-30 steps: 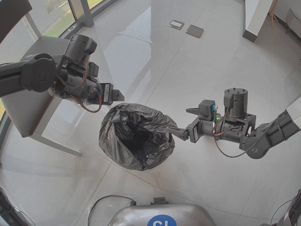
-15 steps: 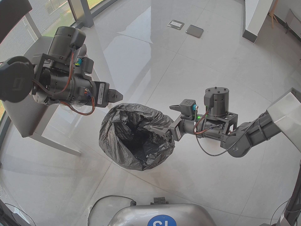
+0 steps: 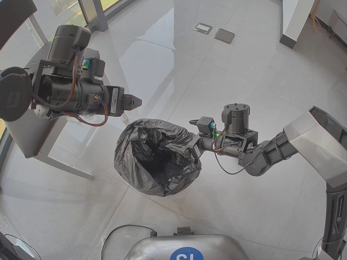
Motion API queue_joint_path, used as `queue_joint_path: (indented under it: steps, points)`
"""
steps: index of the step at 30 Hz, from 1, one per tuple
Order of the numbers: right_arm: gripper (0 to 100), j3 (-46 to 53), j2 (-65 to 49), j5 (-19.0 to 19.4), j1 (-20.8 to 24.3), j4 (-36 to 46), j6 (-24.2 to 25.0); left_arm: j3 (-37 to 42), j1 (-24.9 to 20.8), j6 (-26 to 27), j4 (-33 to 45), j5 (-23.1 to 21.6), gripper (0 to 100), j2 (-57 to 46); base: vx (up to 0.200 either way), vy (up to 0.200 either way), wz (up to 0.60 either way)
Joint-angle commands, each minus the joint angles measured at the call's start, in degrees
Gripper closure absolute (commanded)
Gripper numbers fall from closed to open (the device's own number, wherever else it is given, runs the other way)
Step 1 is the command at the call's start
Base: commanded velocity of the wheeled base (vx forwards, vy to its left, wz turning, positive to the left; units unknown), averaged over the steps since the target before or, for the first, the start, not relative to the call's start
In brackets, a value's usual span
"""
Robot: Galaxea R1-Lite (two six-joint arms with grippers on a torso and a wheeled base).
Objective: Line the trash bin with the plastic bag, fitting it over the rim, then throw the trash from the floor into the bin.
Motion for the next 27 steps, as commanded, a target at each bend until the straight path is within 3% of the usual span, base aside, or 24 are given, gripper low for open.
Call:
queue_joint_path:
  steps: [1, 3, 4, 27]
  points:
    - [0, -2.35, 3.16, 0.94, -0.74, -0.18, -0.41, 0.14, -0.17, -0.02, -0.25, 0.01, 0, -0.36, 0.000, 0.000, 0.00]
    - [0, -2.62, 3.42, 2.52, -0.92, -0.36, -0.49, 0.14, -0.17, -0.11, -0.25, 0.01, 0, -0.54, 0.000, 0.000, 0.00]
    - [100, -2.62, 3.51, 3.14, -1.09, -0.44, -0.49, 0.23, -0.17, -0.11, -0.25, 0.01, 0, -0.80, 0.000, 0.000, 0.00]
    - [100, -2.35, -2.47, 3.05, -1.18, -1.23, -0.58, 5.24, -0.17, -0.11, -3.06, -0.25, 0, -3.09, 0.000, 0.000, 0.00]
